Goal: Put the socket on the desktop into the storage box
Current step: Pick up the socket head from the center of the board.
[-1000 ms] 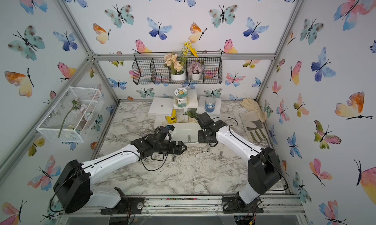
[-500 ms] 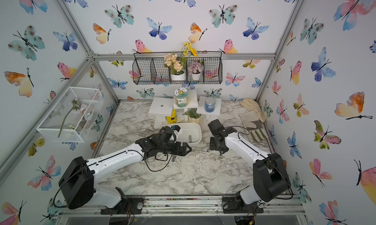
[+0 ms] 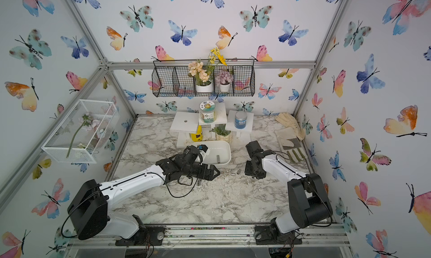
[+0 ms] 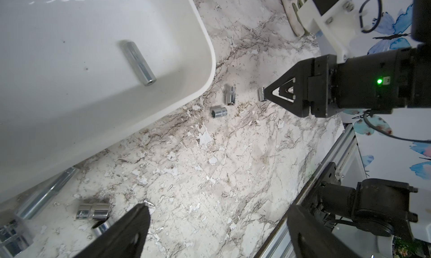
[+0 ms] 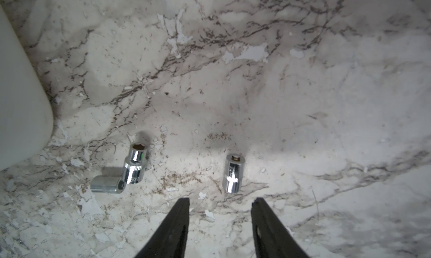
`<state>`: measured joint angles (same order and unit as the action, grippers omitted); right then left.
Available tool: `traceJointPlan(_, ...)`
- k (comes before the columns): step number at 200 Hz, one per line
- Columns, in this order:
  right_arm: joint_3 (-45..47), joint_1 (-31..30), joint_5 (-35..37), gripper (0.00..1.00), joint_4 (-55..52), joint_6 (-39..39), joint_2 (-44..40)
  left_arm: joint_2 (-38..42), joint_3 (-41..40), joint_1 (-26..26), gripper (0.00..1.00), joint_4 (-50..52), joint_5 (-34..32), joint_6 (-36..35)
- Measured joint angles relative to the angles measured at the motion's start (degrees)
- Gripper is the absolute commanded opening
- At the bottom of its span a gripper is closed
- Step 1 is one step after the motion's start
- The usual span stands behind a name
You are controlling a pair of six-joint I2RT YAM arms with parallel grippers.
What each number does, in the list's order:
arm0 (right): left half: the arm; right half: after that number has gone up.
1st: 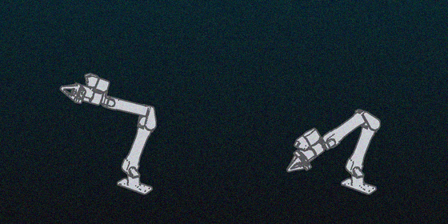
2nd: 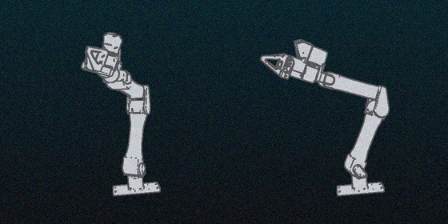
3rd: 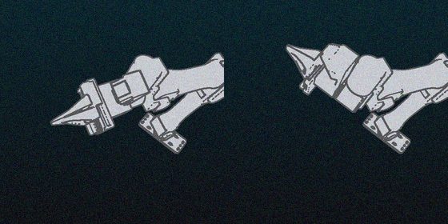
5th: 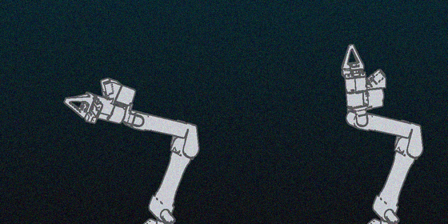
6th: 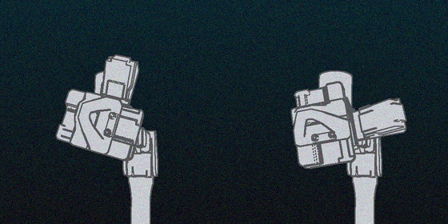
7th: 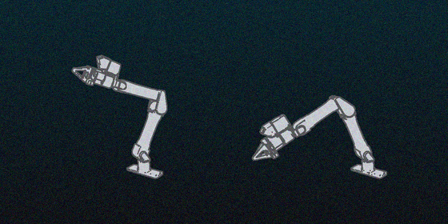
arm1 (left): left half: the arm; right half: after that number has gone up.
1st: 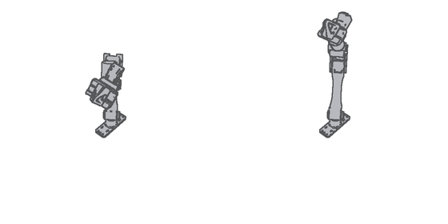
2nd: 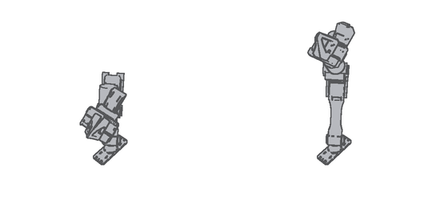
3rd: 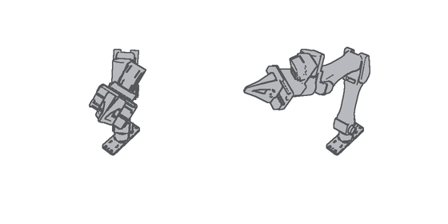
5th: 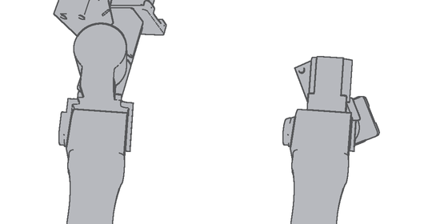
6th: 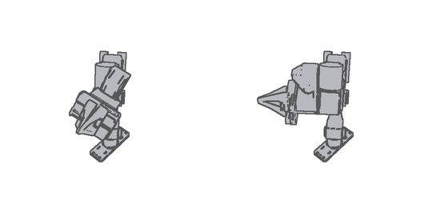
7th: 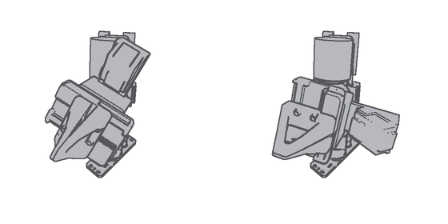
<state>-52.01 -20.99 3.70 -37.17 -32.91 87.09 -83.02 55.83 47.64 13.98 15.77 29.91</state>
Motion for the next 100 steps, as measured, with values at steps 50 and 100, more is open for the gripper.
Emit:
traceJointPlan(50,0.6,1.5,-0.1,0.40,1.9,0.9,3.8,0.0,0.0,0.0,0.97,0.1,0.0,-0.3)
traceJointPlan(100,1.7,2.3,-0.1,0.29,3.6,1.4,5.8,0.0,0.0,0.0,0.97,0.2,-0.1,-0.3)
